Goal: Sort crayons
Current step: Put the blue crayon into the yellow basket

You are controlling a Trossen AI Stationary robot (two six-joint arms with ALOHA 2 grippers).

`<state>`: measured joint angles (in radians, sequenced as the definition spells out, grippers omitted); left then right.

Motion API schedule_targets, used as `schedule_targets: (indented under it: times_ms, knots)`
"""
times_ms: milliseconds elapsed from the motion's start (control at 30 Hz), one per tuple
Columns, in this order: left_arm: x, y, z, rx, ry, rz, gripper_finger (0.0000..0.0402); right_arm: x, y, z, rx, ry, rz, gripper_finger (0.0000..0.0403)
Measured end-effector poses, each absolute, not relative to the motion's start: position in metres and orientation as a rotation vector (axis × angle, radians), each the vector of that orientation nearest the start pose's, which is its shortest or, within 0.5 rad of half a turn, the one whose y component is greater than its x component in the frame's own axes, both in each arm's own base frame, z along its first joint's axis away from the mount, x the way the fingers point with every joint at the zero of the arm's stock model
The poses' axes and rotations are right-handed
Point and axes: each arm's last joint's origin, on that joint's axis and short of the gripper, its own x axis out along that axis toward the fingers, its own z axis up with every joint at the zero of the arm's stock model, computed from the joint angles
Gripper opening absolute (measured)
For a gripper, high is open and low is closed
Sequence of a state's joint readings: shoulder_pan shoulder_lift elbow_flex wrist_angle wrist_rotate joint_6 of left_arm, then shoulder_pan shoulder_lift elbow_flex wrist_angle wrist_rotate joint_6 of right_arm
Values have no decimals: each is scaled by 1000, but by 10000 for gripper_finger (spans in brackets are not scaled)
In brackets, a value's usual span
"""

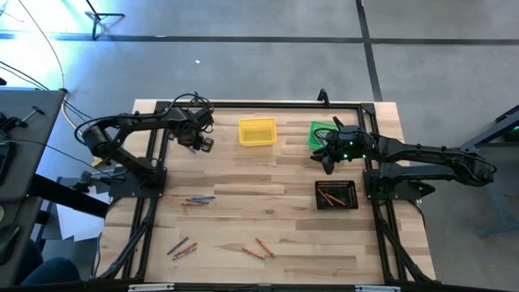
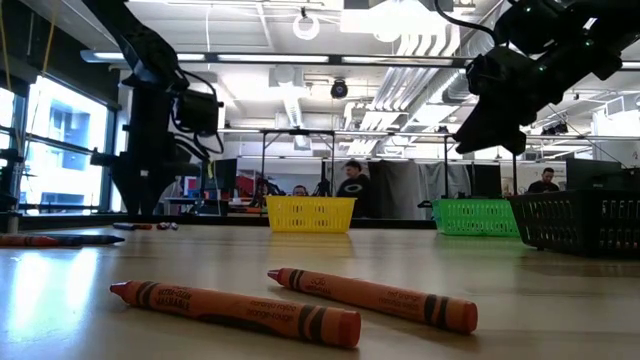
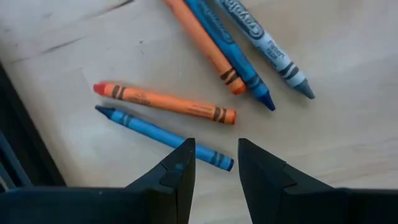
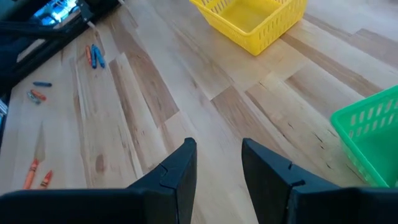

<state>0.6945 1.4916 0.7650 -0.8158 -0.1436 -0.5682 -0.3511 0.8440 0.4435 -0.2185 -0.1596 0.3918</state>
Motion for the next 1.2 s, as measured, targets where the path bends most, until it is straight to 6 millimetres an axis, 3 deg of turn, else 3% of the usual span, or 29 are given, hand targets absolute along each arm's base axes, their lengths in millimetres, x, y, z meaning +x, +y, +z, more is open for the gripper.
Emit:
schedule_targets:
  times_ms: [433,667,1200]
  knots:
    - [168,148,154,-973,1181,1359,106,160,-54,201,438,620,-274,122]
    - [161,140,154,-1064,1197,1506,106,158,-53,197,400,674,-263,122]
    - [167,143,154,-1170,1034,1592,106,157,-52,196,352,695,-245,122]
